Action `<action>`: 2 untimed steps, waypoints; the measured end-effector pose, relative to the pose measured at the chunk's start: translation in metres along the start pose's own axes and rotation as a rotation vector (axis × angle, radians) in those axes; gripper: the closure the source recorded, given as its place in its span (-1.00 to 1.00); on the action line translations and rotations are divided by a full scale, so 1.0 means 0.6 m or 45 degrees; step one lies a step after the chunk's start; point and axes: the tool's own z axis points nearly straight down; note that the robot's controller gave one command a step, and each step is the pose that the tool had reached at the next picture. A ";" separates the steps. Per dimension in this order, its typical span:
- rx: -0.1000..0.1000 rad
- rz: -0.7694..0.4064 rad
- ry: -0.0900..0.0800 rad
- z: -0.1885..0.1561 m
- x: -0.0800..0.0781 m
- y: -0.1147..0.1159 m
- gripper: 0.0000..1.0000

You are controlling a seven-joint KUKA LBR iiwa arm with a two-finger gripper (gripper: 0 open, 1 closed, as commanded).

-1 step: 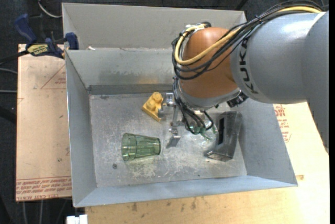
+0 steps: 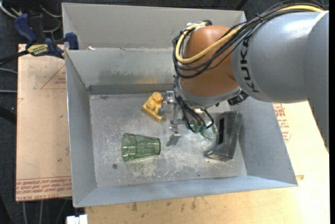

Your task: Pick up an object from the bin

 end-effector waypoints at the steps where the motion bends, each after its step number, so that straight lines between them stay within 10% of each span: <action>1: 0.007 -0.231 -0.019 0.131 0.008 0.087 1.00; 2: 0.005 -0.230 -0.021 0.131 0.008 0.089 1.00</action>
Offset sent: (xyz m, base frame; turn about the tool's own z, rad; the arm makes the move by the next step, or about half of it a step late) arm 0.0000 0.0000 0.0000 0.0000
